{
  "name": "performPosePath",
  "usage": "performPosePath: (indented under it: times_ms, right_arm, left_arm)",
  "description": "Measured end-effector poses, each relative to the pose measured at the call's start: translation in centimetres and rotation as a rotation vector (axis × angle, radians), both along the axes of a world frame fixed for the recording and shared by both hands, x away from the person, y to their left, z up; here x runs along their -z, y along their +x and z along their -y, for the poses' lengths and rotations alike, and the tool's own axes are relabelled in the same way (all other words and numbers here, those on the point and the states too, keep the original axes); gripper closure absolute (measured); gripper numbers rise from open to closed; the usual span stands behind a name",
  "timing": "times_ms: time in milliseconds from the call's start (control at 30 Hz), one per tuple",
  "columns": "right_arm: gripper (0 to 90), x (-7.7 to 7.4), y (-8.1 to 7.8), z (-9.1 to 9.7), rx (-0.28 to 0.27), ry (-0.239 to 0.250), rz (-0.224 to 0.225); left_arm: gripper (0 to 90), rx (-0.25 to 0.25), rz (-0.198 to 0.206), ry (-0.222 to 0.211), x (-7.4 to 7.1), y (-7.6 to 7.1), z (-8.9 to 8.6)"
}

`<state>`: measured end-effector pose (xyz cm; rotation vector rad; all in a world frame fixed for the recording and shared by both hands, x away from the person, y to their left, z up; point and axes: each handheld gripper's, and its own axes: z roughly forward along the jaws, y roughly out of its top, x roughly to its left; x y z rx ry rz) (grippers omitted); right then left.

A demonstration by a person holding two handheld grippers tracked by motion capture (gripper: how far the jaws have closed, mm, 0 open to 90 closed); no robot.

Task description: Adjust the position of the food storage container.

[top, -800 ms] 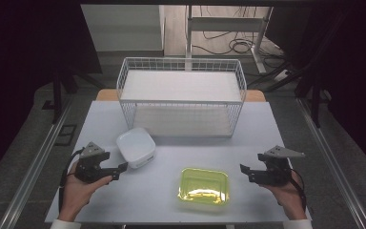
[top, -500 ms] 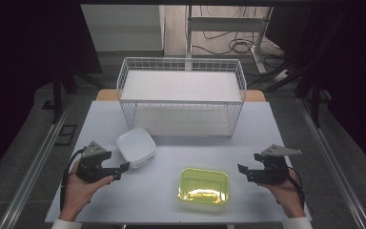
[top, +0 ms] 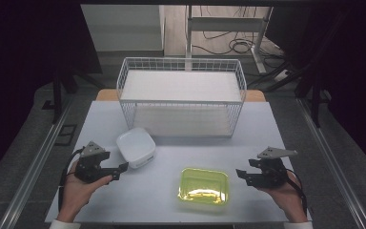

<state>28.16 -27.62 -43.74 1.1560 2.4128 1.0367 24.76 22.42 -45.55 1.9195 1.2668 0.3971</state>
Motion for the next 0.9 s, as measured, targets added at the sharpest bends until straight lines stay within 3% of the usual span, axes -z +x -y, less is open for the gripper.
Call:
performPosePath:
  times_ms: [100,367,533,700,733,900]
  right_arm:
    - [37.9,0.2,0.4,-0.6,-0.009,-0.005,-0.018]
    - [38.5,0.1,0.9,-3.3,-0.096,-0.037,-0.038]
    - [40.5,-0.1,0.3,-4.3,-0.169,-0.011,-0.059]
    - [47.4,-0.5,-0.6,-5.6,-0.233,-0.06,-0.06]
    - [52.2,-0.4,-1.0,-6.2,-0.268,-0.084,-0.065]
    - [65.6,-0.3,-1.8,-7.2,-0.309,-0.115,-0.077]
  left_arm:
    - [17.8,0.003,-0.005,0.0,0.0,0.2,0.1]
    - [17.5,0.007,-0.021,-0.005,0.0,-0.2,-0.2]
    - [17.5,0.003,-0.022,-0.008,0.0,-0.4,-0.5]
    - [17.6,0.012,-0.024,-0.003,0.0,-0.3,-0.3]
    - [17.5,0.013,-0.025,-0.005,-0.1,-0.3,-0.2]
    - [17.5,0.027,-0.025,0.0,0.0,-0.2,0.2]
